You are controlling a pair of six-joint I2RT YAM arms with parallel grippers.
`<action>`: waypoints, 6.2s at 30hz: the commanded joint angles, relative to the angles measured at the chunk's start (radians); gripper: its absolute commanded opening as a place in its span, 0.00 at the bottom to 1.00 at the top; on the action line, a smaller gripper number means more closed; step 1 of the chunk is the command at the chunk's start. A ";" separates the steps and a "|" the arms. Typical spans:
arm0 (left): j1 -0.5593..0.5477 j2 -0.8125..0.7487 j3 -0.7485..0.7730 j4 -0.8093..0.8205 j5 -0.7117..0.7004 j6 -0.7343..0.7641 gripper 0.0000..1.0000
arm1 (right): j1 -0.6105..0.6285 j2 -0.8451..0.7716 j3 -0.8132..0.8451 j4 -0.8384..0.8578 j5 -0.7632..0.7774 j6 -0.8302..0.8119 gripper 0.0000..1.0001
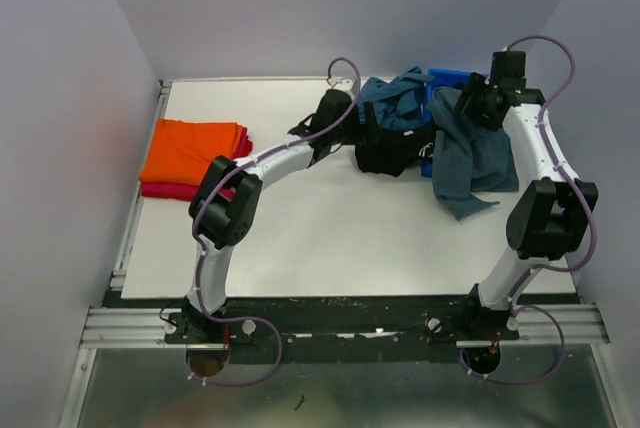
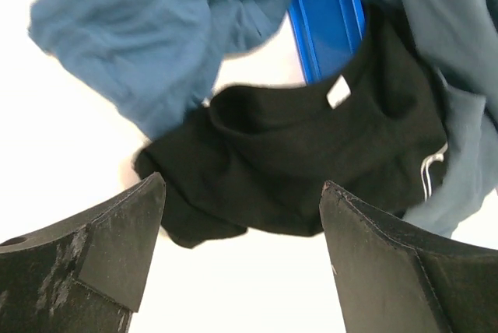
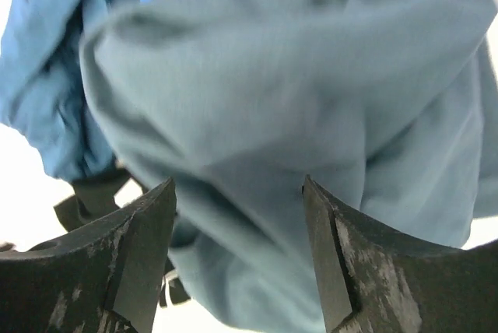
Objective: Fold and stack the t-shirts
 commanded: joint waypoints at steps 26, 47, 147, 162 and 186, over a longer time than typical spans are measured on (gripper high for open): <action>0.157 0.528 0.659 -0.219 0.011 -0.041 0.35 | 0.368 -0.029 -0.245 0.042 0.430 -0.114 0.64; 0.207 0.027 0.148 -0.148 -0.017 0.066 0.00 | 0.010 0.107 0.451 -0.219 0.269 -0.065 0.01; -0.172 -0.785 -0.395 -0.420 -0.191 0.074 0.00 | -0.131 0.074 -0.345 0.296 0.108 0.020 0.81; -0.175 -0.741 -0.285 -0.478 -0.135 0.158 0.00 | 0.150 -0.229 -0.458 0.290 -0.107 -0.108 0.84; -0.159 -0.934 -0.537 -0.559 -0.372 0.054 0.00 | 0.147 0.213 -0.057 0.049 0.167 0.033 0.78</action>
